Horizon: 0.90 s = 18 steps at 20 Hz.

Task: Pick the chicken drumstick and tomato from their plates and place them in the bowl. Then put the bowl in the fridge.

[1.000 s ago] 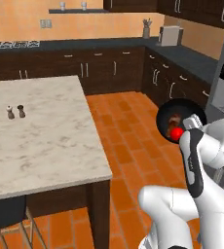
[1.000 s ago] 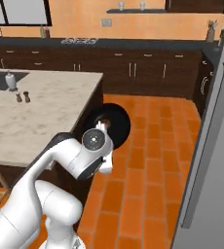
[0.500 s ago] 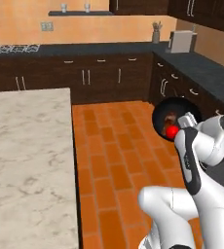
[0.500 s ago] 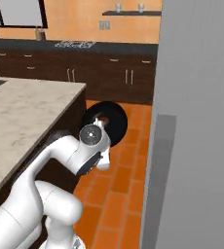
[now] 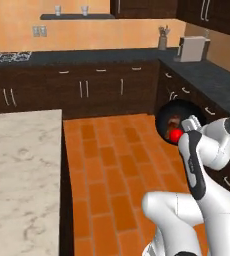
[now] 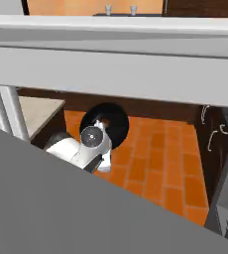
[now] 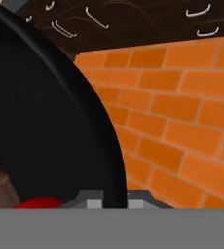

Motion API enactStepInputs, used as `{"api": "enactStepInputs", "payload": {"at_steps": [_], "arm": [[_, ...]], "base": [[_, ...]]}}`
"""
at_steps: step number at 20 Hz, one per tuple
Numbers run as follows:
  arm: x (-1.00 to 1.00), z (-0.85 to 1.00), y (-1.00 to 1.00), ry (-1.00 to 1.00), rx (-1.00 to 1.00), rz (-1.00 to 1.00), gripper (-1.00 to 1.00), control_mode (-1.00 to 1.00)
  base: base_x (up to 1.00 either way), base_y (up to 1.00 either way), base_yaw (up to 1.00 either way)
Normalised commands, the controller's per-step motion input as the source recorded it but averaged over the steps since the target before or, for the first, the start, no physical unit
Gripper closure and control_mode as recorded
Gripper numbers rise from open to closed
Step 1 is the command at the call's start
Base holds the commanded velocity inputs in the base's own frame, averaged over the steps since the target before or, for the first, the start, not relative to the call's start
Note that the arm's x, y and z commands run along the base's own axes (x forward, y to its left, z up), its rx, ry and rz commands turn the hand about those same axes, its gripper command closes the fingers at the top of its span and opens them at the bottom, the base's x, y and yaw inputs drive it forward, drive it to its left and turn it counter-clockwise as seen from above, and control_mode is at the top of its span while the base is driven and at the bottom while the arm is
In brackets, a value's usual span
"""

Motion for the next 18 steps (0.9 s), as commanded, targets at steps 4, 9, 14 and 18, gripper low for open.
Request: {"api": "enactStepInputs", "payload": {"at_steps": [4, 9, 14, 18], "arm": [[0.00, 0.00, 0.00, 0.00, 0.00, 0.00, 1.00, 1.00], [0.00, 0.00, 0.00, 0.00, 0.00, 0.00, 1.00, 1.00], [0.00, 0.00, 0.00, 0.00, 0.00, 0.00, 1.00, 1.00], [0.00, 0.00, 0.00, 0.00, 0.00, 0.00, 1.00, 1.00]], "base": [[1.00, -0.04, -0.54], [0.37, -0.18, -0.92], [0.15, -0.27, -0.99], [0.42, 0.00, -0.95]]}}
